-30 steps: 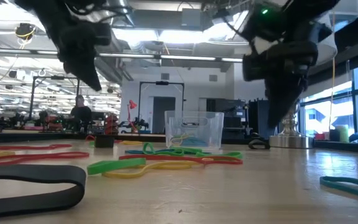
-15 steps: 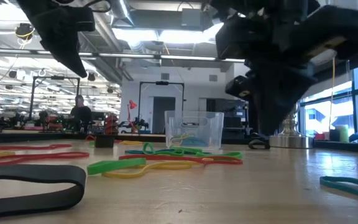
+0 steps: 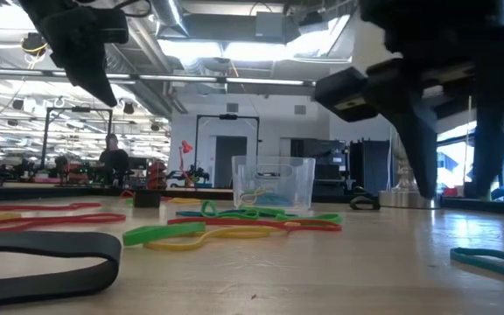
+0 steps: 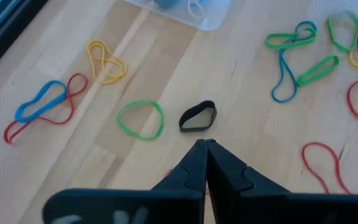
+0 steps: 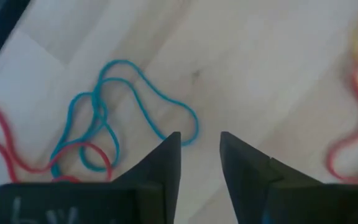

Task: Pick and place rubber bands into bin
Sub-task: Put the blue rubber band into the transparent bin

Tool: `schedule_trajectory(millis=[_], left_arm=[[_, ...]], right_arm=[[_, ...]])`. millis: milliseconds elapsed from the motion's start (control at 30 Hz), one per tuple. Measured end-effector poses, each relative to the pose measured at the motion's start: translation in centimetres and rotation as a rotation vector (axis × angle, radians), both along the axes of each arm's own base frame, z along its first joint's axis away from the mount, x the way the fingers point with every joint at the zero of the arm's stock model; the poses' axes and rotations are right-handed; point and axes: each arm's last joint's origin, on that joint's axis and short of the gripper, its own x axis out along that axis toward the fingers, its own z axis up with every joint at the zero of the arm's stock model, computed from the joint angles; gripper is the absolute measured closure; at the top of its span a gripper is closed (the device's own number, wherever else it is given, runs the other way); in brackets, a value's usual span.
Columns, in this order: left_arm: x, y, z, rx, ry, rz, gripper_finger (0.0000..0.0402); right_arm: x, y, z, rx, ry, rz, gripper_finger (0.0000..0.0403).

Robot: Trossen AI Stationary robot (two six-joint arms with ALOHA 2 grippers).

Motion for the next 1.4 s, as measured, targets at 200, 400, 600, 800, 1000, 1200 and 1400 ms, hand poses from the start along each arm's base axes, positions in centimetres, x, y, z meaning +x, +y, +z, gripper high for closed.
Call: schedule_trajectory(millis=[200,400,600,800,1000,1200,1400], left_arm=[[0.0,0.0,0.0,-0.018,-0.006,0.012,0.0398],[0.0,0.0,0.0,-0.031,-0.009,0.013,0.0400],[0.0,-0.1,0.0,-0.038,-0.009,0.008,0.0400],[0.0,-0.1,0.0,-0.038,-0.007,0.007,0.0399],[0.0,-0.1,0.0,-0.033,-0.005,0.000,0.0397],[0.0,-0.1,0.0,-0.023,-0.001,-0.013,0.0396],[0.0,-0.1,0.0,-0.010,0.004,-0.032,0.0396]], right_arm=[[-0.2,0.7,-0.4,-0.046,-0.033,0.031,0.0281],[-0.3,0.7,-1.5,-0.018,-0.061,0.033,0.0300],[-0.3,1.1,-2.3,-0.001,-0.044,0.034,0.0314],[-0.5,1.8,-3.6,-0.024,-0.019,0.058,0.0324],[-0.5,1.9,-4.2,-0.029,0.005,0.010,0.0361],[-0.2,1.4,-4.0,-0.016,0.014,-0.028,0.0394],[1.0,1.1,-2.6,-0.017,0.028,-0.048,0.0400]])
